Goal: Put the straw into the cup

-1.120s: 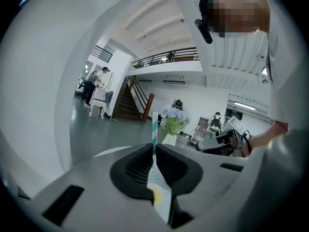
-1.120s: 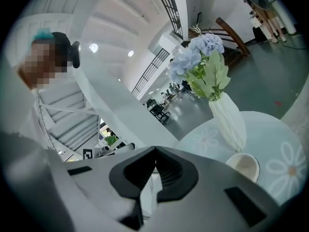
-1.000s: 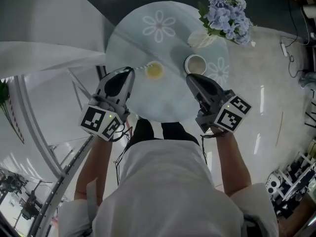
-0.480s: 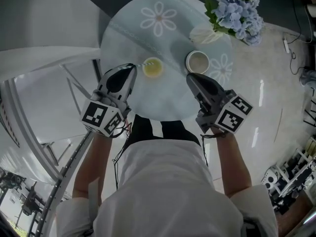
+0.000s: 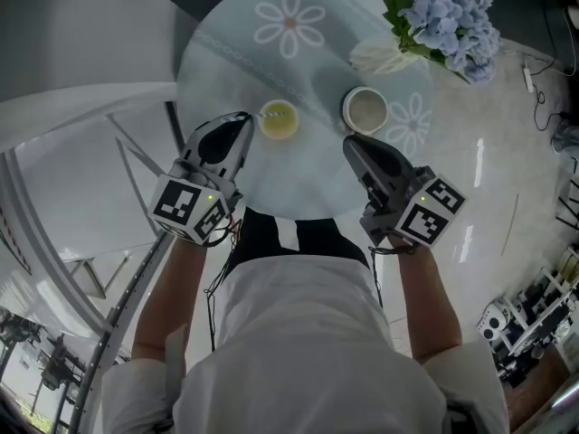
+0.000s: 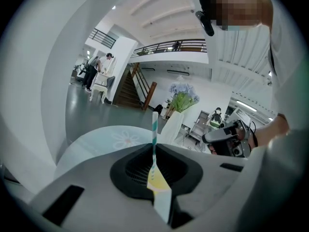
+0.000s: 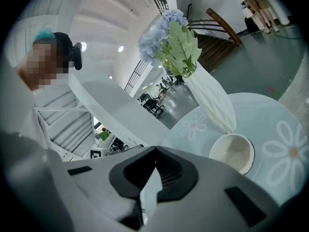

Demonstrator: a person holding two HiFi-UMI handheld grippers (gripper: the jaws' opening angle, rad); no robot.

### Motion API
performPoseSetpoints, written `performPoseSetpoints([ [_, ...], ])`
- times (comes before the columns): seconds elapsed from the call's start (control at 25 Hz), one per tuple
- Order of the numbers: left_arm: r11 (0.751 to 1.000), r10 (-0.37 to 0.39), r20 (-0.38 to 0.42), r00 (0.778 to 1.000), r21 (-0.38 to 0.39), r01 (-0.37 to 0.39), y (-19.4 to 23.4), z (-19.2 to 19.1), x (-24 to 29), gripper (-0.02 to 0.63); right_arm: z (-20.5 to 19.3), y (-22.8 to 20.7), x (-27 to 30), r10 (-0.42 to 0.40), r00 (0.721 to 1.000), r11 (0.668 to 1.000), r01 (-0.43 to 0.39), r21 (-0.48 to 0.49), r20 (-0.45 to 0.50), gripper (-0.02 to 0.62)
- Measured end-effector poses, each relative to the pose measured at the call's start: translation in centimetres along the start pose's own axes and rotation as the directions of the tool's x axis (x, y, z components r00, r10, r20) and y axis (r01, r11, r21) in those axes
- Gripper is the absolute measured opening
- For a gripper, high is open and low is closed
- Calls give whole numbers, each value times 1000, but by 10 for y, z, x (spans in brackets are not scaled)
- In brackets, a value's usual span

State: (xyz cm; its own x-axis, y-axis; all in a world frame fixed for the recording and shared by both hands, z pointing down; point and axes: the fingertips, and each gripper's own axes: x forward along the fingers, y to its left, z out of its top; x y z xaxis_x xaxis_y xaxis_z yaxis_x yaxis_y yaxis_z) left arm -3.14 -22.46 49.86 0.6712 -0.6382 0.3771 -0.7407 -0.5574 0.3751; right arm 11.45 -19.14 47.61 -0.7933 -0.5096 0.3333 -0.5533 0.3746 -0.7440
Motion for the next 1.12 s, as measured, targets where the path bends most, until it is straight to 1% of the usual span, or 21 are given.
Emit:
performPoseSetpoints([
  [0.32,1000,-7,-22,1000,5,7,1,-12,8,38,-7,-7,-1,-8,1000,1000,8,14,-7,21],
  [0.72,1000,-6,-36,999,-21,5,2,-25,13,38,-14,-11,-1,-12,1000,1000,12,21,-14,21],
  [1.12,999,13,-34,999,-31,-15,7,-26,13,40,-18,-11,-1,-15,1000,1000,15,23,-14,21],
])
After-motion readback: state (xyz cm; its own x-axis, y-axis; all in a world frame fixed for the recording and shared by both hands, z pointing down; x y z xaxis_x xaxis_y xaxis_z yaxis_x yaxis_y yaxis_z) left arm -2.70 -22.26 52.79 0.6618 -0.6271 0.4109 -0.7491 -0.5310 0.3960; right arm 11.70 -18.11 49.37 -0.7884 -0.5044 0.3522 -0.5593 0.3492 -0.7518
